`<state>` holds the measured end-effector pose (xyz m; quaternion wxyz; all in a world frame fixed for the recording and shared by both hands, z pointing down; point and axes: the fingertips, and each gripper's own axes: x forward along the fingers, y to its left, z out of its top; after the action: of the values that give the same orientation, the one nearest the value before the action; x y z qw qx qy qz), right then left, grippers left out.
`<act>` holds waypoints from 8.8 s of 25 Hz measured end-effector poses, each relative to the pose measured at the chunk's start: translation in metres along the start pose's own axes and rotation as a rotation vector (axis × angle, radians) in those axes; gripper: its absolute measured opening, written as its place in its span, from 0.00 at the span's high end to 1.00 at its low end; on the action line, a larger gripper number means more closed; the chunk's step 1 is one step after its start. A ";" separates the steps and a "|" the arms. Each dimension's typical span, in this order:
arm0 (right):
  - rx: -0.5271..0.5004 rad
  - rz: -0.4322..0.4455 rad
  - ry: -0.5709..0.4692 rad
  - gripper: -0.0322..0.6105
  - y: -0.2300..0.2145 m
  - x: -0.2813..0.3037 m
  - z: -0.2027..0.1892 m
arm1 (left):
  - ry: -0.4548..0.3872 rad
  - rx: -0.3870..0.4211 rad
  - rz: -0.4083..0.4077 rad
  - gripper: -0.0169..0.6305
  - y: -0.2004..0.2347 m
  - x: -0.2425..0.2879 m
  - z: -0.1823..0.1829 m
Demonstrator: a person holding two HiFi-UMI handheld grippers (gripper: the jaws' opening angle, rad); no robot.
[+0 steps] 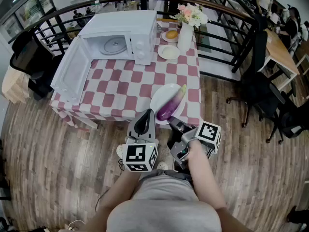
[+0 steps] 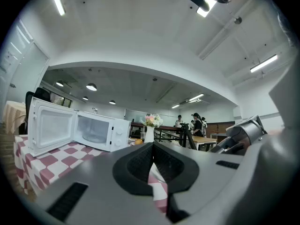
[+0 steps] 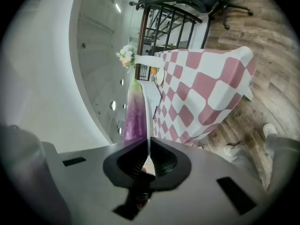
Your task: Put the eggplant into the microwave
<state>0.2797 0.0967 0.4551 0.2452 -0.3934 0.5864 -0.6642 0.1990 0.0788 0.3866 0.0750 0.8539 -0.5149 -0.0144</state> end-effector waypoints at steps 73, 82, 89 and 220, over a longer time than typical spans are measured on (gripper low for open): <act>-0.036 -0.056 0.047 0.89 0.069 0.273 -0.056 | 0.005 -0.107 0.105 0.97 0.291 0.064 0.040; -0.039 -0.069 0.065 0.89 0.072 0.322 -0.068 | 0.017 -0.115 0.099 0.97 0.331 0.072 0.039; -0.038 -0.072 0.046 0.89 0.074 0.360 -0.071 | 0.016 -0.127 0.107 0.97 0.368 0.076 0.041; -0.082 -0.140 -0.086 0.88 0.041 0.526 0.015 | 0.014 -0.172 0.159 0.97 0.448 0.169 0.030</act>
<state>-0.0142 -0.3340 0.5394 0.2070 -0.4712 0.5732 -0.6377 -0.1171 -0.2788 0.4303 0.1523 0.8009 -0.5773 -0.0465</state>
